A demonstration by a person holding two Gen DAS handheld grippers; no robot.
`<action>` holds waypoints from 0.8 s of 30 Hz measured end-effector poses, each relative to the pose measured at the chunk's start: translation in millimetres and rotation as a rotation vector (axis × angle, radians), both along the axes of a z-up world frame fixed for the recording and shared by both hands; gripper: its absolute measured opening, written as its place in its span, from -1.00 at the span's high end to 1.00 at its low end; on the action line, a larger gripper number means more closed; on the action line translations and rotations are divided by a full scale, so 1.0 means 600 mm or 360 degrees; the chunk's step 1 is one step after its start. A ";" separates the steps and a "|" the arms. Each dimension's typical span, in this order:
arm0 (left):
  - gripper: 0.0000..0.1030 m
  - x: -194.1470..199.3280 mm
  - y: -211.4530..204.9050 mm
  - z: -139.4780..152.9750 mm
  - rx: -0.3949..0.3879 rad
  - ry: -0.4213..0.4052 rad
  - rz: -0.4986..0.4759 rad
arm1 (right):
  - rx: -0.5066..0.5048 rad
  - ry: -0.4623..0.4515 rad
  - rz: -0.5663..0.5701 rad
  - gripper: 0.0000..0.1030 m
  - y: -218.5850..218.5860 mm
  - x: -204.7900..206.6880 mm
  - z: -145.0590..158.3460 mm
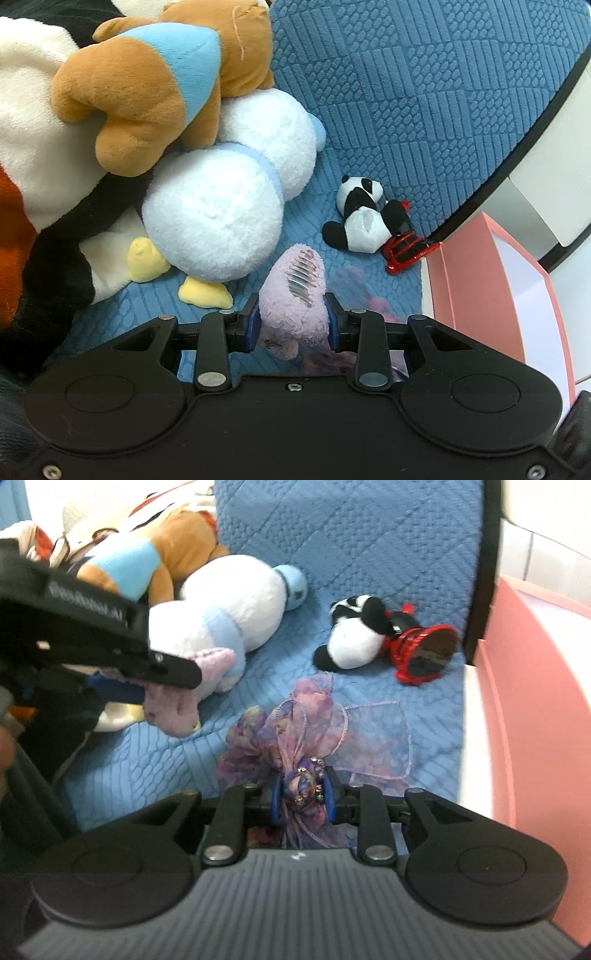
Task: Organize objects
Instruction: 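Regrip the purple scrunchie with the right tool while the left tool holds the bunny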
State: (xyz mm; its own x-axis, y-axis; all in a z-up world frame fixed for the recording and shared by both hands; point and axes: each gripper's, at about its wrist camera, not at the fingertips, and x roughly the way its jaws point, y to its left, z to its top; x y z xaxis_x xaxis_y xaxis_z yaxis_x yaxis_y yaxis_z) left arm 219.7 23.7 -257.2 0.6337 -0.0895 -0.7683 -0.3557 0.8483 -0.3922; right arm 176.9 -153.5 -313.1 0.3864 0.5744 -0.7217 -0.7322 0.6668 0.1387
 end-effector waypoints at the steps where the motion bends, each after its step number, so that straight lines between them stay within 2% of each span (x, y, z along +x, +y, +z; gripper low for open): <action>1: 0.38 0.000 -0.002 0.000 -0.0002 0.0000 -0.0006 | 0.0001 0.0010 -0.0018 0.49 -0.008 -0.001 0.002; 7: 0.38 -0.001 -0.017 0.003 0.0034 0.0010 -0.0066 | -0.0010 0.0123 -0.0070 0.49 -0.039 0.000 0.012; 10: 0.38 -0.003 -0.014 0.009 -0.0050 0.0000 -0.0062 | -0.0003 0.0114 -0.0061 0.49 -0.043 0.005 0.035; 13: 0.38 -0.004 -0.018 0.028 -0.0059 -0.0022 -0.0064 | 0.0035 0.0176 -0.0063 0.49 -0.052 0.016 0.060; 16: 0.38 -0.008 -0.021 0.047 -0.0101 -0.0045 -0.0066 | 0.0054 0.0178 -0.0041 0.48 -0.056 0.019 0.087; 24: 0.38 -0.011 -0.047 0.102 -0.0072 -0.0082 -0.0075 | 0.0152 0.0215 -0.0028 0.48 -0.081 0.037 0.157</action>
State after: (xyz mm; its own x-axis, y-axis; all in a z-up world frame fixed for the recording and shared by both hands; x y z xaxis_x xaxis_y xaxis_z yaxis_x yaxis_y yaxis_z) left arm 213.1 -4.6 -196.1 0.6666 -0.1540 -0.7293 -0.2942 0.8446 -0.4473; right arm 199.0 -202.3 -218.7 0.3001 0.6368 -0.7103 -0.6908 0.6585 0.2985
